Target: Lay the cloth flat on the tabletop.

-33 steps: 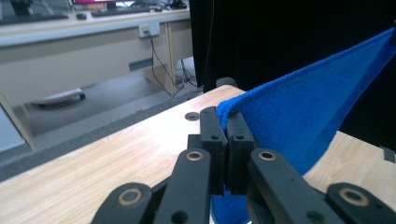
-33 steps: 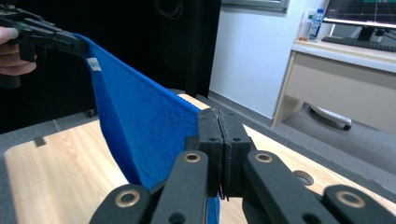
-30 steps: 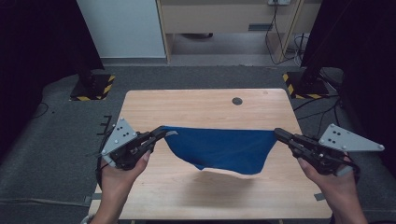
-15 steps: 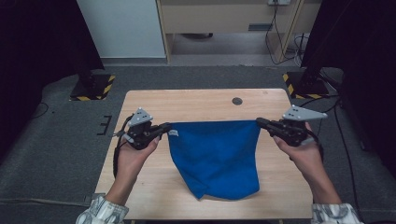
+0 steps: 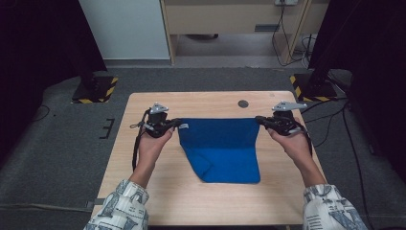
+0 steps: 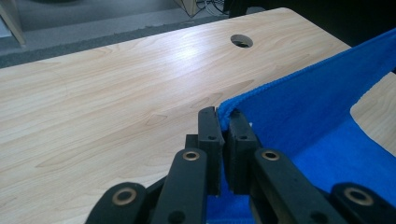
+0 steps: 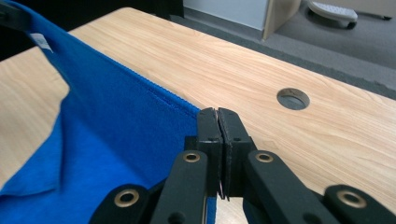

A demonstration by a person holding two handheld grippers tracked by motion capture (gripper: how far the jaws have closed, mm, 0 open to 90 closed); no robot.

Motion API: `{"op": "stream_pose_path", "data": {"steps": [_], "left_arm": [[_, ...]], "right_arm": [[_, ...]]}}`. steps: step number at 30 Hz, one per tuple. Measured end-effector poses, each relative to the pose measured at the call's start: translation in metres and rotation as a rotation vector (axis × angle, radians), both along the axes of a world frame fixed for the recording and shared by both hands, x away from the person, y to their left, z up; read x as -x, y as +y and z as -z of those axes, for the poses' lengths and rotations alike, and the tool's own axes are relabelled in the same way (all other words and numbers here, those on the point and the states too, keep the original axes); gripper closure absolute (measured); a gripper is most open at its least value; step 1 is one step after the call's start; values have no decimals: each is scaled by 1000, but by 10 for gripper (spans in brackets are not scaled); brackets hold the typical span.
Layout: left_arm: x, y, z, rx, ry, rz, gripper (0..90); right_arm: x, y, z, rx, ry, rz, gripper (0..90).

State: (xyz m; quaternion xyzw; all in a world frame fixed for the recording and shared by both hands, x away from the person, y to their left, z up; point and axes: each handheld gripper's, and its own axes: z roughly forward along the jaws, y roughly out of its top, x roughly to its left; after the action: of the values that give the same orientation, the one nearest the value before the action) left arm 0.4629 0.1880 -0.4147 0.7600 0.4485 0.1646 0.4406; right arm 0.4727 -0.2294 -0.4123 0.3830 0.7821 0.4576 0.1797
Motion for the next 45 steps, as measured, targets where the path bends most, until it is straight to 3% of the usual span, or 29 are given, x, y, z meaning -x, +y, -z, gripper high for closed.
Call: {"op": "stream_pose_path", "data": {"steps": [7,18,22,25,28,30,32,35,40,45], "left_arm": [[-13,-1,9,-25,25,-18,865],[-30,3,21,-19,36,-48,858],[-51,4,34,-38,64,-56,817],[-58,5,38,-40,42,-70,646],[-73,10,44,-44,85,-88,500],[-76,13,44,-41,80,-107,447],[-76,14,43,-27,83,-116,431],[-72,12,39,-57,75,-102,445],[-71,8,38,-52,64,-82,446],[-72,14,37,-56,60,-105,449]], "right_arm": [[-16,3,8,5,24,21,888],[-37,15,20,17,44,64,873],[-50,21,30,27,38,119,738],[-59,21,38,31,35,172,594],[-64,20,44,21,42,207,454],[-65,18,45,5,39,204,369],[-65,17,45,4,42,201,317],[-67,15,47,5,59,217,257],[-67,16,49,3,71,212,236],[-68,17,50,14,83,221,197]]}}
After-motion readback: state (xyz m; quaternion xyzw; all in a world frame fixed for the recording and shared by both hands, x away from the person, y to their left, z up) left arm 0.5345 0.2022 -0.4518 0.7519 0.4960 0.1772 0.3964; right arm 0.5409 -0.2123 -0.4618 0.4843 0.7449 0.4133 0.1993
